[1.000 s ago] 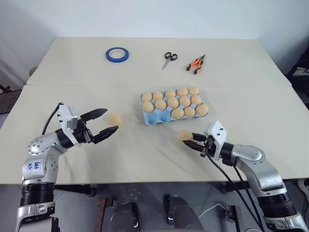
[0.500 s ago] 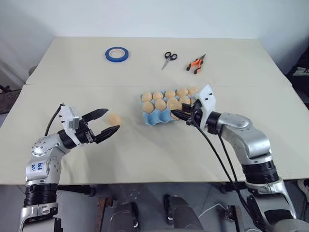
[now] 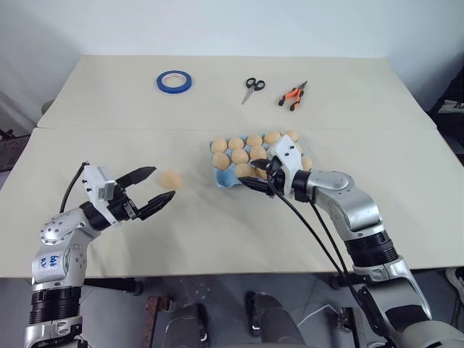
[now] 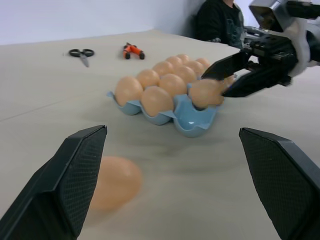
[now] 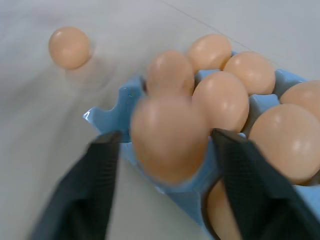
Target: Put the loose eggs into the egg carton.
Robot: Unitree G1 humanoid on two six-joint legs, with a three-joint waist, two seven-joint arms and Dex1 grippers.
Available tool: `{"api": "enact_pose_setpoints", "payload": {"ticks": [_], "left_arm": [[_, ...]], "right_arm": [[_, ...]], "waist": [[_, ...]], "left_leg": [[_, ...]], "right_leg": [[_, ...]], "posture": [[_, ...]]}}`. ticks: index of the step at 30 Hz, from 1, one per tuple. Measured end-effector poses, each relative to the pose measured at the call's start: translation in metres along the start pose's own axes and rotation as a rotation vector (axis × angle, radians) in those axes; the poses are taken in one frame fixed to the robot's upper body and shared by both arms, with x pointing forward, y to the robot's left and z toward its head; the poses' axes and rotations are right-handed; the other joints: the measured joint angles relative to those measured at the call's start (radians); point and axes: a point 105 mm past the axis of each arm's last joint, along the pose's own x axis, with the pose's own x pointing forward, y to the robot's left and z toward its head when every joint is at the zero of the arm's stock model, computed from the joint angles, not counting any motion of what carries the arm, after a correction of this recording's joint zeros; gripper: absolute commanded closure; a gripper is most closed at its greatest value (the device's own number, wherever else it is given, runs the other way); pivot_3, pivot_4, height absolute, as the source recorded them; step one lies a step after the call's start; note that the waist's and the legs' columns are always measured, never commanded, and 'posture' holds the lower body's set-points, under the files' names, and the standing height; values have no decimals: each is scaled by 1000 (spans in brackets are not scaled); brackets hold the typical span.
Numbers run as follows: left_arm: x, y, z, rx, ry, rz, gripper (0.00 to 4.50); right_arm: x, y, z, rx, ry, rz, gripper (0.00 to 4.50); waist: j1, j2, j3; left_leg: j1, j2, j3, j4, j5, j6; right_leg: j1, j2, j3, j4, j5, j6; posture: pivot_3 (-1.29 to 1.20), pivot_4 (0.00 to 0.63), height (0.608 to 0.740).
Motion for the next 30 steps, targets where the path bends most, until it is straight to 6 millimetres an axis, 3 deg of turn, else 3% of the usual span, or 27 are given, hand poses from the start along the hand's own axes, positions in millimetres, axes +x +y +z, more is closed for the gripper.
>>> {"api": "enact_pose_setpoints", "payload": {"ticks": [1,10,14,18,24,30], "left_arm": [[0,0,0,0,0,3,0],[-2,4,2,4,-4,34,0],[-9,11,4,10,-5,87,0],[-18,15,3,13,0,143,0],[-40,21,2,18,13,264,0],[-56,24,1,19,27,340,0]], "right_arm": [[0,1,1,-2,-1,6,39],[-19,-5,3,-50,16,10,39],[-52,-20,4,-47,1,-29,39],[-82,-22,-4,-38,-47,-26,39],[-139,-9,-8,-24,-216,35,39],[-171,2,-19,-32,-195,112,39]], "waist": [[0,0,0],[2,0,0],[5,0,0],[3,0,0],[6,0,0],[2,0,0]], "left_leg": [[0,0,0,0,0,0],[0,0,0,-1,0,0],[0,0,0,-1,-1,1],[0,0,0,-1,-1,2],[0,1,0,-1,-1,3],[3,0,1,0,-1,3]], "right_leg": [[0,0,0,0,0,0],[0,-1,0,-1,0,0],[0,-1,0,-3,0,0],[1,0,1,-4,0,0],[1,1,1,-4,0,0],[3,0,2,-4,2,0]], "posture": [[0,150,740],[0,150,740],[0,150,740],[0,150,740],[0,150,740],[0,150,740]]}}
